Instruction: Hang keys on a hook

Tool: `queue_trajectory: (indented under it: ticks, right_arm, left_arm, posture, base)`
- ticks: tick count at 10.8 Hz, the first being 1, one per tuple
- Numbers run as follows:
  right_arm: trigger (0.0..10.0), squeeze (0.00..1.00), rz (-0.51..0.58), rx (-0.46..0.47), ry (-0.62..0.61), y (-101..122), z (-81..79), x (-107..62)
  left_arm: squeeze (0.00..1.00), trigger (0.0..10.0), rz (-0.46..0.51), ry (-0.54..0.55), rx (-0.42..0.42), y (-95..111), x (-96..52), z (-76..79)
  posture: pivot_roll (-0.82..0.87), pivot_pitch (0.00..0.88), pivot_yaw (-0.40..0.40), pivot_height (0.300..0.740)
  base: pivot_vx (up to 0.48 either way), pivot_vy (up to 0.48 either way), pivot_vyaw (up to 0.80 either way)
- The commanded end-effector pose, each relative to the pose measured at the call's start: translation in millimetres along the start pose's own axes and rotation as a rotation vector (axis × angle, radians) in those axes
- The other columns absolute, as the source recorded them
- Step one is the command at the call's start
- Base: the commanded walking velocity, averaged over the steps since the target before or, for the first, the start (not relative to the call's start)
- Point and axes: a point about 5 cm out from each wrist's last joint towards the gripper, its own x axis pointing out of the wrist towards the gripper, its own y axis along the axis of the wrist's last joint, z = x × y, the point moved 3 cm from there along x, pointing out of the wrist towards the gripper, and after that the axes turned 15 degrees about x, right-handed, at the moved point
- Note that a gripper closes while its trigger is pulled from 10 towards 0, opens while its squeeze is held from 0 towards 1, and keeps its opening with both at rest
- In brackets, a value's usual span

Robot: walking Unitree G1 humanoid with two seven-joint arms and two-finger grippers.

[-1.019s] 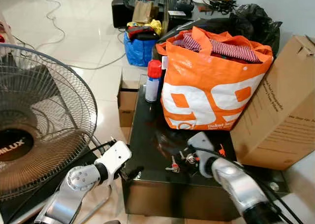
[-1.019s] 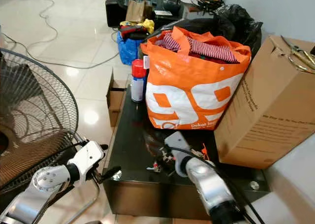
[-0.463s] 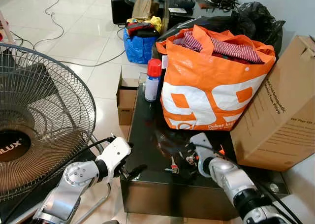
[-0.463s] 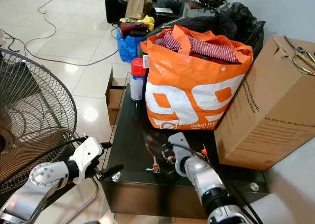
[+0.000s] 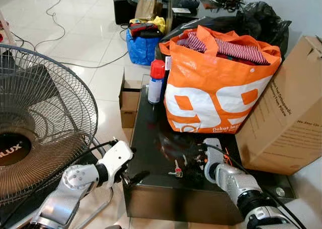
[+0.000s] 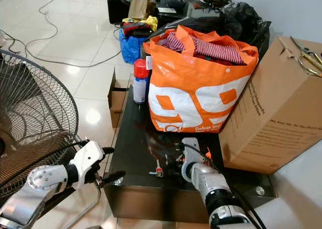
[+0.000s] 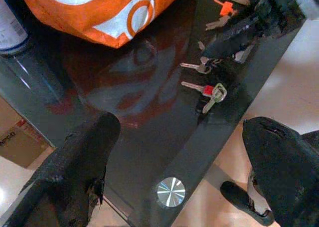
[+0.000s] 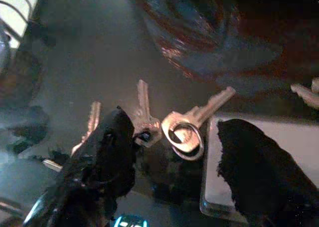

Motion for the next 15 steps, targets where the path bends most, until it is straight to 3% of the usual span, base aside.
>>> queue_trajectory:
  ticks: [1, 5, 8, 9, 10, 15]
  right_arm:
    - [3.0, 0.00, 0.015, 0.021, -0.023, 3.4, 4.6, -0.5]
    - [2.8, 0.00, 0.014, 0.085, -0.038, 0.2, 0.7, 4.2]
    - [1.7, 0.00, 0.010, 0.100, -0.047, -2.2, -3.3, 7.2]
    - [0.4, 0.00, 0.008, 0.101, -0.054, -3.2, -2.7, 7.6]
    - [0.0, 0.00, 0.007, 0.102, -0.057, -3.2, -2.3, 7.7]
    - [0.0, 0.00, 0.019, 0.120, -0.040, -1.4, -3.9, 8.5]
  left_arm:
    - [0.00, 10.0, 0.010, -0.012, 0.013, 4.4, 0.7, 0.2]
    - [0.00, 10.0, 0.007, -0.023, 0.009, 4.5, -1.4, 0.2]
    - [0.00, 10.0, 0.002, -0.025, 0.009, 4.1, -3.0, -2.1]
    - [0.00, 10.0, -0.002, -0.027, 0.011, 3.8, -3.5, -2.7]
    - [0.00, 10.0, -0.003, -0.028, 0.012, 3.9, -3.6, -3.1]
    - [0.00, 10.0, 0.001, -0.016, 0.020, 5.8, -2.6, -8.0]
  posture:
    - [-0.03, 0.000, -0.082, 0.740]
    - [-0.02, 0.000, -0.082, 0.740]
    - [-0.02, 0.000, -0.080, 0.740]
    - [-0.02, 0.000, -0.079, 0.740]
    - [-0.01, 0.000, -0.079, 0.740]
    - [-0.01, 0.000, -0.075, 0.740]
  base:
    - [0.000, 0.000, 0.00]
    - [0.000, 0.000, 0.00]
    - [0.000, 0.000, 0.00]
    - [0.000, 0.000, 0.00]
    - [0.000, 0.000, 0.00]
    - [0.000, 0.000, 0.00]
